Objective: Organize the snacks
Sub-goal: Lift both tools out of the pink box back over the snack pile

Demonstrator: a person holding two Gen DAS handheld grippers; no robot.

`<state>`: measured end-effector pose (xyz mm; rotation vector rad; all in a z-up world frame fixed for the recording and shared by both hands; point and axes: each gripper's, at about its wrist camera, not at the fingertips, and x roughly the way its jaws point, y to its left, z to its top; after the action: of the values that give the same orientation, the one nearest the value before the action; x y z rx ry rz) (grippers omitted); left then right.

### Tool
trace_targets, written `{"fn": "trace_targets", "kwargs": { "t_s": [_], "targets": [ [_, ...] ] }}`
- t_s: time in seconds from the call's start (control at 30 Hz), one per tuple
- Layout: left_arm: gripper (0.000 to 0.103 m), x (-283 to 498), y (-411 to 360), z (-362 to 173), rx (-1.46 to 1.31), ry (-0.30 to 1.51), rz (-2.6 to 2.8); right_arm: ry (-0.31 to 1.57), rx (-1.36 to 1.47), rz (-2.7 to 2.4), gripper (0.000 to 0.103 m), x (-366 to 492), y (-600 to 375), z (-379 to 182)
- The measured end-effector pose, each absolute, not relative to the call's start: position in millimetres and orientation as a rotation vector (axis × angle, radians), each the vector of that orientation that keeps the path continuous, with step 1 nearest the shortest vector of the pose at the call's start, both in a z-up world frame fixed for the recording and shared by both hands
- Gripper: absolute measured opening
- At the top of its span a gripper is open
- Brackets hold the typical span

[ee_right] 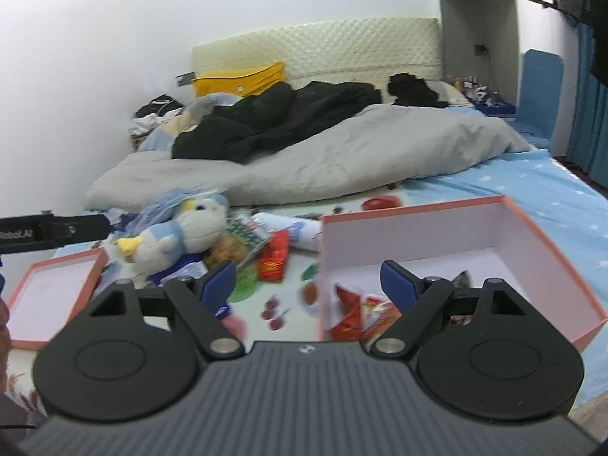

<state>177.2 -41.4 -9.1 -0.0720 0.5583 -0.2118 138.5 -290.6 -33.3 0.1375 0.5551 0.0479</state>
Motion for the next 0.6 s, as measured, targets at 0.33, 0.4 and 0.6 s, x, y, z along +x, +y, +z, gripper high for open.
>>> {"fn": "trace_targets", "kwargs": {
  "t_s": [0.33,0.4,0.6],
  "targets": [
    [0.098,153.1,3.5,-37.4,-0.125,0.572,-0.126,0.585,0.14,0.118,0.084,125.9,-243.4,-62.2],
    [0.098,147.0,9.6,-44.4,-0.118,0.571,-0.104,0.579,0.13,0.12,0.084,121.5,-237.5,-65.7],
    [0.098,133.3,29.5,-68.5,-0.169,0.597,-0.056,0.587,0.086,0.134,0.084,111.2,-219.8,-75.9]
  ]
}}
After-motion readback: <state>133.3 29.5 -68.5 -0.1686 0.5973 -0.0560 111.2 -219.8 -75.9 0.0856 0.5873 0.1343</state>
